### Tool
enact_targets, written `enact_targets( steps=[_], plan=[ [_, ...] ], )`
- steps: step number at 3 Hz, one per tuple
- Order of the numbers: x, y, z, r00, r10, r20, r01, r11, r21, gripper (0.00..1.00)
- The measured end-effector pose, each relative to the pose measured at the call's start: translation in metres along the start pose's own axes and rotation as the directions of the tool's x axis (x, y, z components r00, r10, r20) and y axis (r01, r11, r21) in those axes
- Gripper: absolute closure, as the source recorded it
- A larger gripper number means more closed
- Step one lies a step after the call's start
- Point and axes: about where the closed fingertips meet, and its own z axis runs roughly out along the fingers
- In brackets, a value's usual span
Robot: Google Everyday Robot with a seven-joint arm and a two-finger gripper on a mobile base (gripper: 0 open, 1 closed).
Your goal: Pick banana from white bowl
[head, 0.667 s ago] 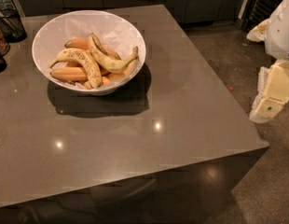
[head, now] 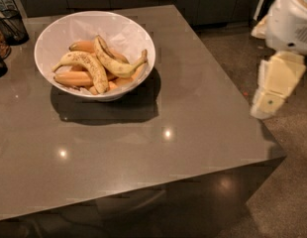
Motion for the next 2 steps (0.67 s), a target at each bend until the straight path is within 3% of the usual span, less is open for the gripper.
enact_targets(
  steps=[1,2],
  plan=[
    [-0.0214,-0.0144,0.0102,0.999,0.006,-0.048,-0.007,0.9995,-0.029,0.00],
    [-0.0267,-0.0176,0.0110,0.999,0.001,-0.035,-0.002,0.9999,-0.015,0.00]
  ],
)
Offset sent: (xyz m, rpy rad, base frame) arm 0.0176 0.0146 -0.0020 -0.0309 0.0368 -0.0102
